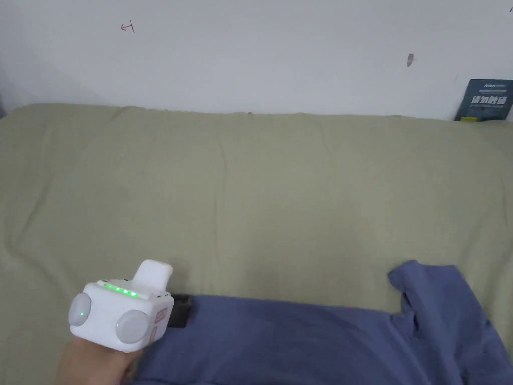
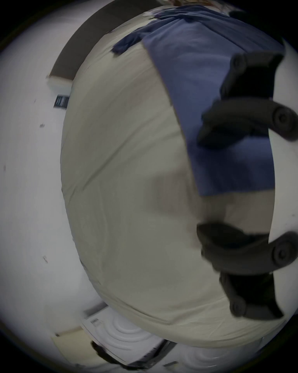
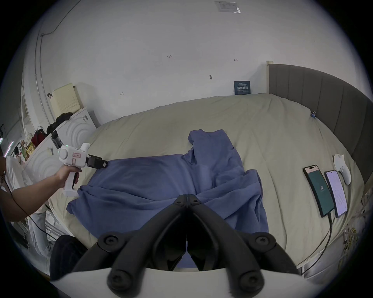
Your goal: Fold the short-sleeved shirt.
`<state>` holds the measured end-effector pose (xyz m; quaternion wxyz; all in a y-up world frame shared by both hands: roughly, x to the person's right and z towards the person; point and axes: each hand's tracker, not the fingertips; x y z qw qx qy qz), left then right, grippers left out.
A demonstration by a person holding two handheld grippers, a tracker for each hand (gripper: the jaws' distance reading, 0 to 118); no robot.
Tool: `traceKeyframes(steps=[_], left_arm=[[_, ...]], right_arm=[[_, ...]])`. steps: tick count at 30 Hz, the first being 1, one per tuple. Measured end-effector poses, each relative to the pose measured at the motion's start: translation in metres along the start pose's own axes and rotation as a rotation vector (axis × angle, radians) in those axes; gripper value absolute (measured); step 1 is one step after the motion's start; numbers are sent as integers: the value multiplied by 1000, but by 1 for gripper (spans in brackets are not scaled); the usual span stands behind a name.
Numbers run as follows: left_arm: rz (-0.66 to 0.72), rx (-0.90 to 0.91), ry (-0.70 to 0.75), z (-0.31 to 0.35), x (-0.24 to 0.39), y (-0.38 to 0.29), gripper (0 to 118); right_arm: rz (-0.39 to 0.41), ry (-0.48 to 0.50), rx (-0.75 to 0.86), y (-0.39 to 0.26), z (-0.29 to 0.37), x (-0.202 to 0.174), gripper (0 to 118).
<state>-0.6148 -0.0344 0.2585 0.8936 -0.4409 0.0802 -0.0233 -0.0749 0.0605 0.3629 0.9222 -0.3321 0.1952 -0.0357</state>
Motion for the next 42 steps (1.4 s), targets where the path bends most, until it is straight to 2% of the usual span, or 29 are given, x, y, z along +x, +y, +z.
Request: traceKeyframes(steps=[1,2,3,6,7,9,10,11,12,13,14,17,19,22,23,25,26,27,28,29,31,34,36,39,42], left_arm=[[12,8,-6,3,3,-2,30],[29,2,-50,3,4,-4,9],[55,-3,-64,37,24,7,5],[84,12,-71,59,31,8,2],[102,27,-80,45,14,4,2],[124,77,-95,61,2,7,2],[154,106,-114,71,-4,9,2],[188,129,-143,87,2,3,2],[197,148,-145,97,0,3,2],[191,154,-141,103,-1,2,2],[186,153,-144,109,-2,2,2],[186,168,-159,132,15,1,2],[183,165,-158,128,14,-2,2],[181,154,-149,121,11,-3,2],[184,148,-147,122,15,-2,2],[184,140,-141,120,15,-3,2],[188,134,-143,119,15,-3,2],[195,129,-146,122,16,-1,2],[210,117,-159,121,15,1,2],[227,109,-166,119,15,4,2],[267,93,-180,114,12,12,2],[270,96,-153,121,12,13,2],[307,151,-182,143,-3,1,2],[271,210,-161,201,-6,-33,2],[286,210,-170,242,-11,-79,2]], right_arm=[[2,1,0,1,0,0,0],[6,1,2,2,-1,1,0],[8,3,2,4,-4,4,0],[12,-14,-21,15,-15,12,0],[17,-16,-25,20,-20,16,0],[58,-43,-71,40,-37,21,0],[84,-62,-101,49,-50,25,13],[116,-78,-122,60,-67,31,44],[137,-99,-137,72,-86,38,79],[142,-121,-163,80,-107,46,105],[143,-140,-199,88,-130,55,111],[147,-185,-235,101,-195,80,113],[130,-254,-289,108,-226,90,113],[67,-271,-428,106,-256,99,109],[51,-265,-487,103,-262,98,93],[76,-282,-375,100,-243,83,59],[75,-270,-381,102,-237,77,14],[108,-311,-384,102,-235,70,1],[162,-315,-342,102,-225,64,1],[188,-271,-340,103,-224,62,1],[180,-267,-342,108,-225,61,1],[217,-216,-232,118,-188,54,1],[232,-161,-124,120,-139,47,1],[238,-88,26,103,-57,44,1],[240,-74,25,60,2,52,1]])
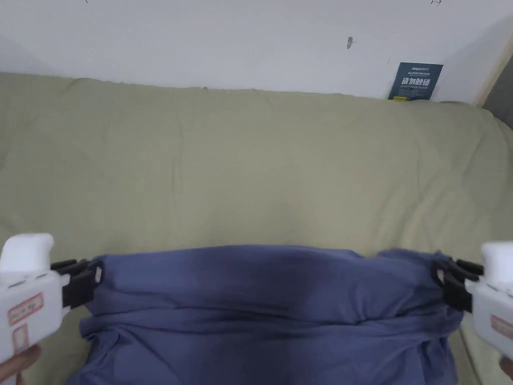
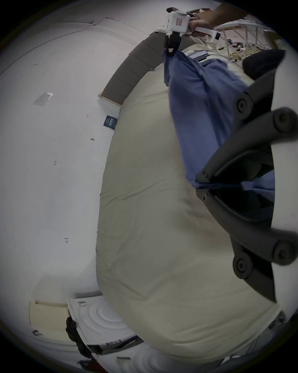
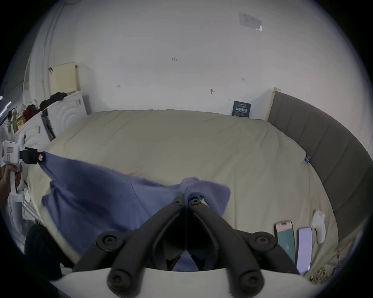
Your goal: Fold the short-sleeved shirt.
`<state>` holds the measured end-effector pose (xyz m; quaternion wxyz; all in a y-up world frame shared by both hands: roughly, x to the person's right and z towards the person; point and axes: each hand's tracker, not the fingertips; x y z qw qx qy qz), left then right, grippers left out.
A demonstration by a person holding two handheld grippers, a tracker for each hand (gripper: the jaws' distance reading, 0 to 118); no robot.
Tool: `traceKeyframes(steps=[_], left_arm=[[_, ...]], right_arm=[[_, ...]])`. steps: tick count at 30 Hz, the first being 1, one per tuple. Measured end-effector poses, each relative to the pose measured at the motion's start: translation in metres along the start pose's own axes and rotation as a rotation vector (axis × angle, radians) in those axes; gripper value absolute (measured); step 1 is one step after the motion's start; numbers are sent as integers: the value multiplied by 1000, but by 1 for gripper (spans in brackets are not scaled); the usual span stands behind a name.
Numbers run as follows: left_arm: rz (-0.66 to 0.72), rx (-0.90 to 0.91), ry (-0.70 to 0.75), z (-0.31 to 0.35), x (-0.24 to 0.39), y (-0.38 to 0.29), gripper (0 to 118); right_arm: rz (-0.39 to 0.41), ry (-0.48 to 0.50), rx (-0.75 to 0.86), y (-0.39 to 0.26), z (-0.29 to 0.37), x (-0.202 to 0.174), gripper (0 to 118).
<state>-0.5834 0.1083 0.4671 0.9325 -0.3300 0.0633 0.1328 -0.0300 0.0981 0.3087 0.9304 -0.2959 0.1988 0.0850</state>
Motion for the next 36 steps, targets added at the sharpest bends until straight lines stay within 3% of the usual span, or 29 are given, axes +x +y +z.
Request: traceKeyframes(steps=[3,6,12,13,14,15,16,21,23,24,25,26,27,28,29,31,32,34,36], left_arm=[[4,-82,25,22,-7,-43,2],[-6,-230,50,-1,-25,-89,2],[-35,-217,84,-17,-11,-102,2],[-31,-202,87,-9,-5,-96,9],[-10,-175,82,-2,-5,-93,31],[-3,-139,83,8,-5,-90,73],[1,-113,67,20,-5,-87,114],[6,70,69,95,-2,-86,117],[4,165,99,123,1,-91,116],[7,199,113,133,1,-93,114],[12,245,140,144,6,-95,102],[21,273,138,150,5,-97,76],[30,258,134,153,2,-96,32],[62,252,125,153,-3,-94,0],[99,236,114,148,-3,-91,0],[175,171,-18,138,-22,-87,0],[224,143,-64,130,-33,-86,0],[301,90,-119,105,-56,-84,0],[353,-58,-246,71,-88,-82,10]], right_arm=[[-32,-9,-37,-46,42,-11,1],[-108,-22,-140,-88,43,-17,1],[-170,-41,-167,-116,27,-17,2],[-189,-40,-162,-114,28,-16,17],[-200,-45,-161,-109,32,-16,51],[-202,-52,-159,-106,38,-16,90],[-202,-43,-145,-103,49,-19,118],[-185,24,72,-77,119,-59,118],[-226,115,155,-78,143,-69,118],[-259,161,181,-77,150,-74,114],[-288,203,224,-75,156,-79,85],[-292,199,248,-73,162,-88,39],[-270,161,252,-69,165,-96,0],[-222,98,254,-65,164,-104,0],[-191,62,287,-62,164,-109,0],[-256,238,257,-55,161,-107,0],[-275,229,246,-52,158,-111,0],[-232,181,260,-47,159,-116,0],[-232,182,256,-42,157,-119,0]])
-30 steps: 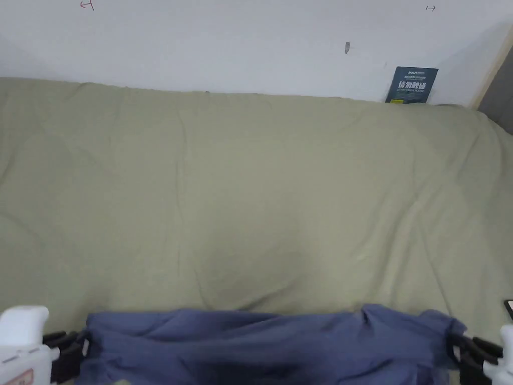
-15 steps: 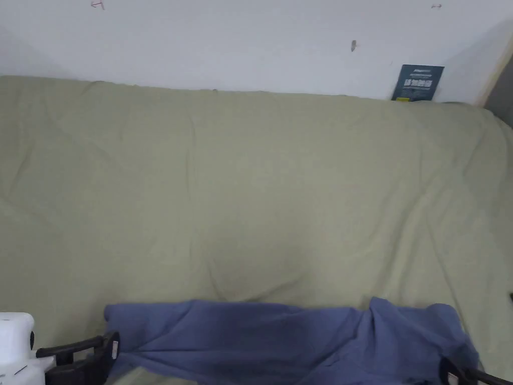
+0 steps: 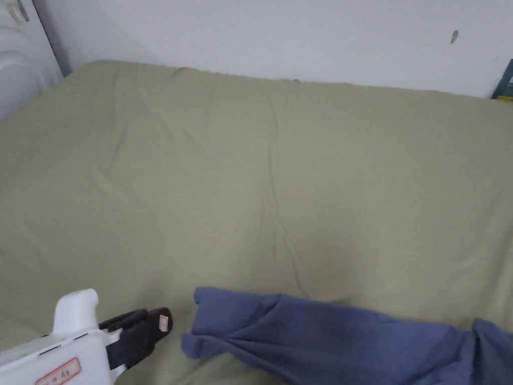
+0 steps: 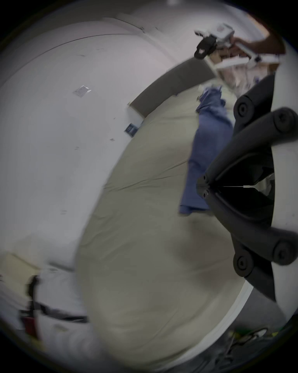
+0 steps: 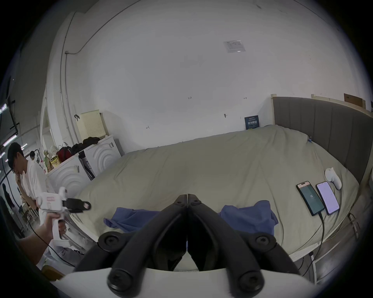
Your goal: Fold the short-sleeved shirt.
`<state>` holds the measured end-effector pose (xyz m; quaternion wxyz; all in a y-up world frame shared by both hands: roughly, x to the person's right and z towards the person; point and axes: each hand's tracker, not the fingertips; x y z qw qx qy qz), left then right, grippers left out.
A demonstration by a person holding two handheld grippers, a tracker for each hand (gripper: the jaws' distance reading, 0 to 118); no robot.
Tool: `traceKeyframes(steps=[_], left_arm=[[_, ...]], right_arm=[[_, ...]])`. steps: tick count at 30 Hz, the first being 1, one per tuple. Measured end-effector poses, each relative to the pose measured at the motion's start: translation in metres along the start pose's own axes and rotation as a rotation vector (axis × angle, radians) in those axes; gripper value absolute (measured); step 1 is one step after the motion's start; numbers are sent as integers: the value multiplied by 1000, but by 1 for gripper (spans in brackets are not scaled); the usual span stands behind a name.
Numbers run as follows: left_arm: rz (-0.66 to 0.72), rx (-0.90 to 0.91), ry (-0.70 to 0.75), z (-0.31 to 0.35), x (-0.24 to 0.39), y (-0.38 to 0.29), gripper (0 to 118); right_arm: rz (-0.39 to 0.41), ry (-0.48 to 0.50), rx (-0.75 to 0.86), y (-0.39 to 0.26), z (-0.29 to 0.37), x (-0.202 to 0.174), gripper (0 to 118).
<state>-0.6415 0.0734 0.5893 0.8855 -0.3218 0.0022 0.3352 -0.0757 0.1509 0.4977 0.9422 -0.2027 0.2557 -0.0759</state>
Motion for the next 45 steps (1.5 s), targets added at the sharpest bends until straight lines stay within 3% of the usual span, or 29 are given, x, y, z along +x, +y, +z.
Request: traceKeyframes(steps=[1,3,4,8,10,14,18,19,20,21,22,23,24,25,28,34,37,41,43,45], left_arm=[[84,-69,-37,-12,-10,7,17],[123,-118,-90,-37,-45,13,93],[132,-126,-97,-45,-57,16,114],[343,-267,-285,-87,-110,25,114],[379,-267,-433,-105,-125,22,115],[455,-322,-589,-145,-109,23,115],[397,-401,-651,-177,-88,25,115],[350,-432,-612,-180,-80,29,109],[308,-447,-587,-180,-74,32,91],[278,-455,-514,-179,-80,39,43],[249,-481,-397,-181,-75,41,7],[191,-556,-224,-190,-66,37,7],[147,-543,-205,-188,-67,33,7],[210,-477,-319,-177,-59,35,7],[88,-388,-129,-149,-41,43,7],[27,-293,162,-105,-25,45,7],[41,-302,140,-98,19,38,7],[48,-282,-58,-105,100,18,7],[88,-301,-132,-130,134,1,7],[80,-309,-103,-167,157,-19,7]], right_arm=[[-13,4,0,0,-1,-1,0],[-29,10,-10,2,-3,-5,0],[-33,7,-16,1,-6,-7,0],[-39,-25,-56,1,-17,-10,0],[-47,-29,-68,6,-27,-16,0],[-91,-21,-74,11,-41,-17,0],[-119,-12,-82,12,-54,-22,0],[-124,-9,-88,12,-56,-23,0],[-127,-4,-93,11,-58,-24,0],[-128,0,-97,11,-59,-26,0],[-128,0,-99,9,-59,-23,0],[-129,7,-101,8,-58,-23,0],[-132,13,-103,8,-58,-23,0],[-135,17,-104,7,-58,-23,0],[-138,25,-94,8,-51,-26,0],[-140,58,-60,7,-32,-21,0],[-158,84,-44,6,-22,-16,0],[-183,106,-1,2,-6,-5,0],[-212,121,21,-4,1,3,0],[-211,118,25,-9,8,10,0]])
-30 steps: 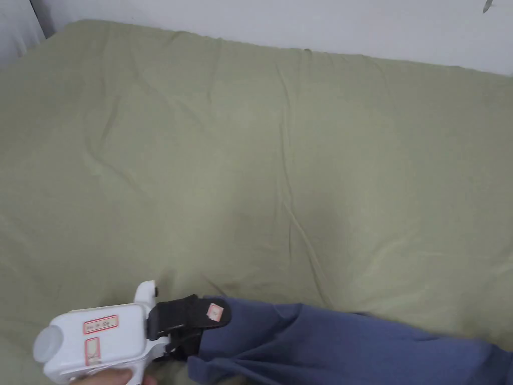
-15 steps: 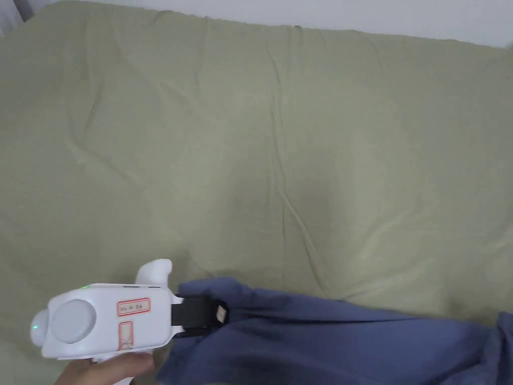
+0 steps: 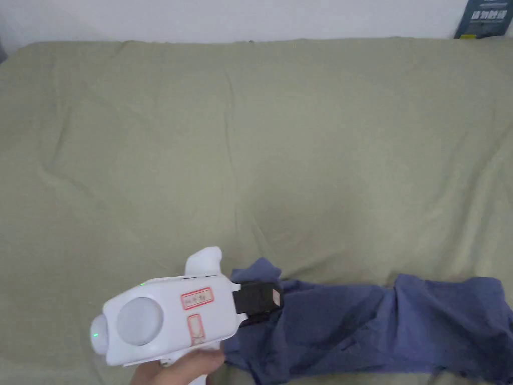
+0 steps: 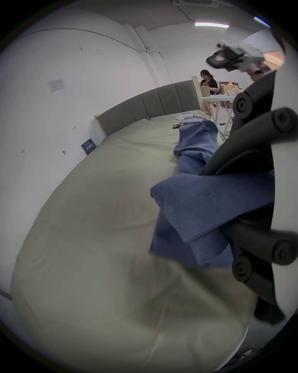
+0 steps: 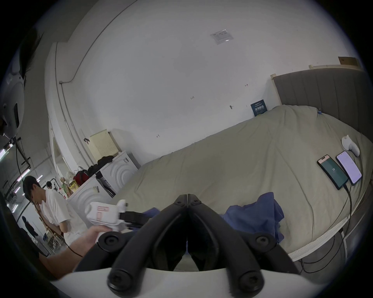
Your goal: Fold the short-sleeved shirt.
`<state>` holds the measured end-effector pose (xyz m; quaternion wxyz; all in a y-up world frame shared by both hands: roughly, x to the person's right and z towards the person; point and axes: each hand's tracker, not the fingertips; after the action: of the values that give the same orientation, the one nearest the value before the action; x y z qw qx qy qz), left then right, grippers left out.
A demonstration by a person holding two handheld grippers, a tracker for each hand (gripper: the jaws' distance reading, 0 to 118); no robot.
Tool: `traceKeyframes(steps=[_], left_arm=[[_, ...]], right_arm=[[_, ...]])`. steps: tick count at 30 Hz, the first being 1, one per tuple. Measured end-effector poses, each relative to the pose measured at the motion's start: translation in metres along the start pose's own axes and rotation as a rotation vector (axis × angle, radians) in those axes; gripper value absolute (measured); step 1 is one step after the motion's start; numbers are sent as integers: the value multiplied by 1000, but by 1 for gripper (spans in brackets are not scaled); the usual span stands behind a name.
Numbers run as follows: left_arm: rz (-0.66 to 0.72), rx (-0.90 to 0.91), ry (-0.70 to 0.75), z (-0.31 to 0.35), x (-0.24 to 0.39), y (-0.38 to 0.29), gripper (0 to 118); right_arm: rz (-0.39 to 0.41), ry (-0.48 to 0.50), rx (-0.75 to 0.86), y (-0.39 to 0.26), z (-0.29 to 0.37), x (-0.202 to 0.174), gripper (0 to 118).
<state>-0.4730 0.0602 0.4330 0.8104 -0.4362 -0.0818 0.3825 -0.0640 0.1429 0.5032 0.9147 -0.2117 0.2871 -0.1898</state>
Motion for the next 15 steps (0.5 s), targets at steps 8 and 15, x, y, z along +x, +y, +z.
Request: traceKeyframes(steps=[8,15], left_arm=[[-4,-52,79,-58,4,-5,112],[-312,313,165,72,30,-19,112]], right_arm=[[-49,27,55,5,31,32,0],[-48,-3,78,2,37,48,0]])
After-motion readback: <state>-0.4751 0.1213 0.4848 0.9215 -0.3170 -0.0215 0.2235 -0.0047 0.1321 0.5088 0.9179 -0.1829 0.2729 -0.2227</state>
